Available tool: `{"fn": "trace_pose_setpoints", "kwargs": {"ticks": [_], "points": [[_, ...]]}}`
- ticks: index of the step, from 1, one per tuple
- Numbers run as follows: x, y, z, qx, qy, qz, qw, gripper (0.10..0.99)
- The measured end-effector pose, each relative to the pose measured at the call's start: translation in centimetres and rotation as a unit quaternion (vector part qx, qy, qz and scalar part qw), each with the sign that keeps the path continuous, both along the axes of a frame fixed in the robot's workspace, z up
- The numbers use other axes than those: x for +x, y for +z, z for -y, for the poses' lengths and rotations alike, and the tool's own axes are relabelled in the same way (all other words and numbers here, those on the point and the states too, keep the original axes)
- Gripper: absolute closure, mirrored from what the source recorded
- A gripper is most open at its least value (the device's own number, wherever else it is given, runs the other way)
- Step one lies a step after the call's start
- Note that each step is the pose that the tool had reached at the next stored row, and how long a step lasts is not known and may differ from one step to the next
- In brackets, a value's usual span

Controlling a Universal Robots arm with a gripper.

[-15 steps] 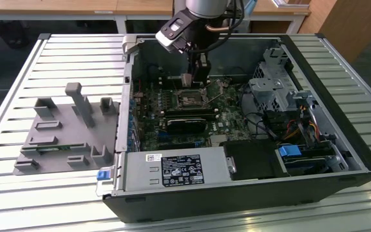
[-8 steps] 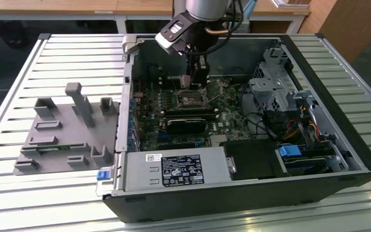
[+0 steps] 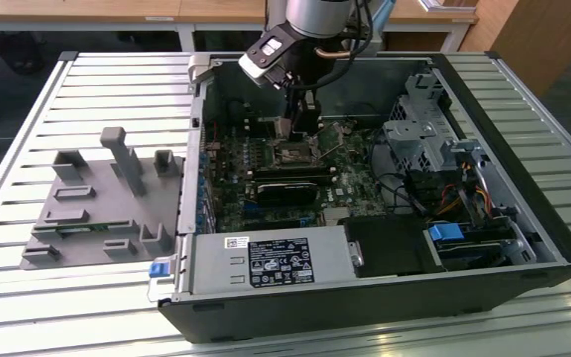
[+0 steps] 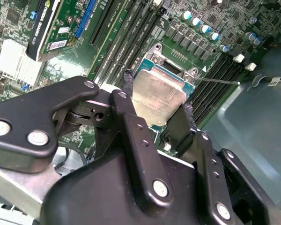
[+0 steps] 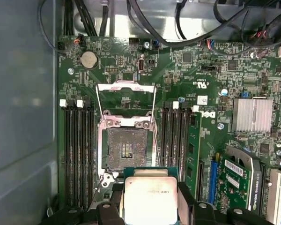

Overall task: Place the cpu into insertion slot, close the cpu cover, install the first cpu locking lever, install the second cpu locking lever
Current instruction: 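Place the cpu into insertion slot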

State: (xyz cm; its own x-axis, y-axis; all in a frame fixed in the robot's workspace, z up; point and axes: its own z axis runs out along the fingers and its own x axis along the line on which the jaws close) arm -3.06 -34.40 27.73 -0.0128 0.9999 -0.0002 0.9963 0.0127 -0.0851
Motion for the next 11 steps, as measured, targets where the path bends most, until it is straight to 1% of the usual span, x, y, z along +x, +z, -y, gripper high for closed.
{"fn": "trace_pose_setpoints", "kwargs": {"ticks": [4,6,9,11], "points": [[0.00,-0.31,0.00,-0.0001,0.000,-0.0060,1.0000,0.549],[0.00,-0.47,0.00,-0.0001,0.000,-0.0084,1.0000,0.549],[-0.01,-0.73,0.00,-0.0001,0.000,-0.0112,0.9999,0.549],[-0.05,-0.88,0.00,-0.0001,0.000,-0.0119,0.9999,0.549]]}}
